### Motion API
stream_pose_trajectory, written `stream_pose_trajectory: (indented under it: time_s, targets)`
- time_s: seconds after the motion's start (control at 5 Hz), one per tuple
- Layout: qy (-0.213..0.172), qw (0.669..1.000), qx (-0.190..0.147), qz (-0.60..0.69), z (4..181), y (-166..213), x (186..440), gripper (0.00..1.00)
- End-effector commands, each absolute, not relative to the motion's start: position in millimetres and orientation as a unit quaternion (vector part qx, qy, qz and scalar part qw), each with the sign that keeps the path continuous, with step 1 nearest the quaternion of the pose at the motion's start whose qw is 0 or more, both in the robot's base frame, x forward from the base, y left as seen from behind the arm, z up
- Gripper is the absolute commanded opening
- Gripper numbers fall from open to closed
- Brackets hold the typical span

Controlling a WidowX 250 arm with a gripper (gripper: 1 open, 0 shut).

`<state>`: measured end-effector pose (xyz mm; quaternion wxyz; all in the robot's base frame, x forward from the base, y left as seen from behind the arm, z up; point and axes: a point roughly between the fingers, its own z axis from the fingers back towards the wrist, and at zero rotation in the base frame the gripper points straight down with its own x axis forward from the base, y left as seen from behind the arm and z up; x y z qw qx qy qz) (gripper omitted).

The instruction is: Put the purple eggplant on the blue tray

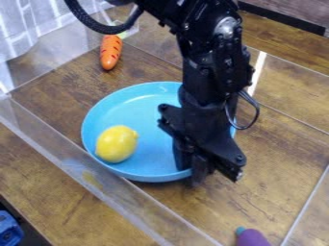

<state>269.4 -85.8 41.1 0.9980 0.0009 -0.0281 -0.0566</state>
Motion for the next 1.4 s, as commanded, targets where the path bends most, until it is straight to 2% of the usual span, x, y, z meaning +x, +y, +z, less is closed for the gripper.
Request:
stream_pose_trajectory:
  time_s: [0.0,0.4,0.6,0.8,1.2]
  targets:
    - [-0.067,0.993,-0.021,-0.1,57.1,-112,280,1.0]
    - [-0.072,0.993,-0.02,-0.087,29.1,-123,279,1.0]
    - [-0.067,0.995,-0.008,-0.079,25.8,-131,285,1.0]
    - [-0.065,0.995,-0.004,-0.069,23.9,-135,290,0.0]
    - [-0.063,0.995,-0.007,-0.076,19.5,-145,283,0.0]
